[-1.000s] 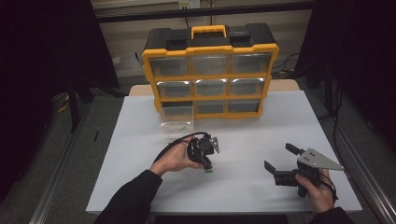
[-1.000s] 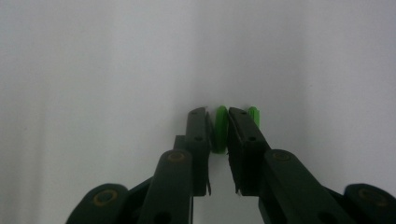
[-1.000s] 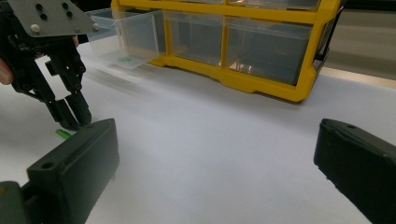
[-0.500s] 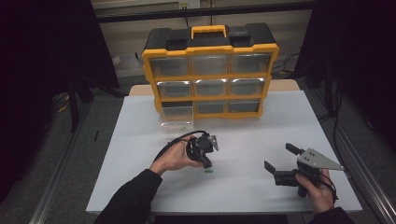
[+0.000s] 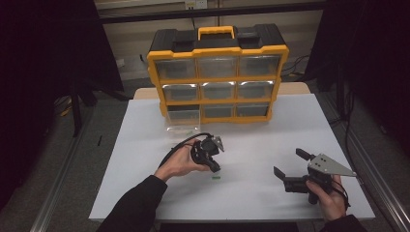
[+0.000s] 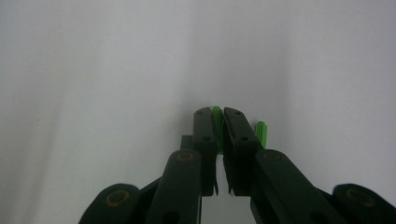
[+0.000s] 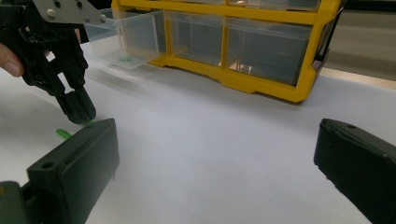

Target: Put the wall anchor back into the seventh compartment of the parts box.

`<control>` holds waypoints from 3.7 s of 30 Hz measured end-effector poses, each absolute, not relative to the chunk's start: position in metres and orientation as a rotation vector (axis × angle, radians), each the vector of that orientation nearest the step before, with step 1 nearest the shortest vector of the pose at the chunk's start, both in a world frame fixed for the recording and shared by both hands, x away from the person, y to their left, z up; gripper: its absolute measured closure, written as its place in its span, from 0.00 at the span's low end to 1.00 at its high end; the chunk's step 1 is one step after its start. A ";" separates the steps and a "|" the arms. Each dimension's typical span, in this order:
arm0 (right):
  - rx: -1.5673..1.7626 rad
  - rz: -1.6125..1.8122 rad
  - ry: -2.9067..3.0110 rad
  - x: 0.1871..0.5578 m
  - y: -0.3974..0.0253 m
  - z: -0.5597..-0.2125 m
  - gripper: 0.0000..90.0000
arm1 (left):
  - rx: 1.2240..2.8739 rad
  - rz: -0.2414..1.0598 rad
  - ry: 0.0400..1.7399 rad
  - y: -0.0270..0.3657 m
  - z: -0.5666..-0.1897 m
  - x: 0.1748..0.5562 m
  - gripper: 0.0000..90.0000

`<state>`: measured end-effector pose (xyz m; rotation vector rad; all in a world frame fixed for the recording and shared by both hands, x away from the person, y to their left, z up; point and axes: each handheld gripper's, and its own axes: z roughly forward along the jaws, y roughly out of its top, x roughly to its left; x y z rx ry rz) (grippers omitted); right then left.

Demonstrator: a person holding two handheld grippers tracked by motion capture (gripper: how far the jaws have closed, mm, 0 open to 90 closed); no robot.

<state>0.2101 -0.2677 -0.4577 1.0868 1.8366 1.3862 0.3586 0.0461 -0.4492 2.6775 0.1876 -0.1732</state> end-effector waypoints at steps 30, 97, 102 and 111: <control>1.086 1.391 1.834 0.210 -0.268 -0.458 0.00 | 2.503 -0.117 0.273 0.074 -0.421 0.369 0.94; 1.084 1.401 1.804 0.211 -0.269 -0.459 0.00 | 2.453 0.124 0.469 0.143 -0.318 0.433 0.94; 1.083 1.401 1.807 0.211 -0.269 -0.459 0.00 | 2.526 0.135 0.439 0.144 -0.318 0.442 0.94; 1.083 1.400 1.808 0.211 -0.269 -0.459 0.00 | 2.530 0.117 0.534 0.144 -0.332 0.455 0.94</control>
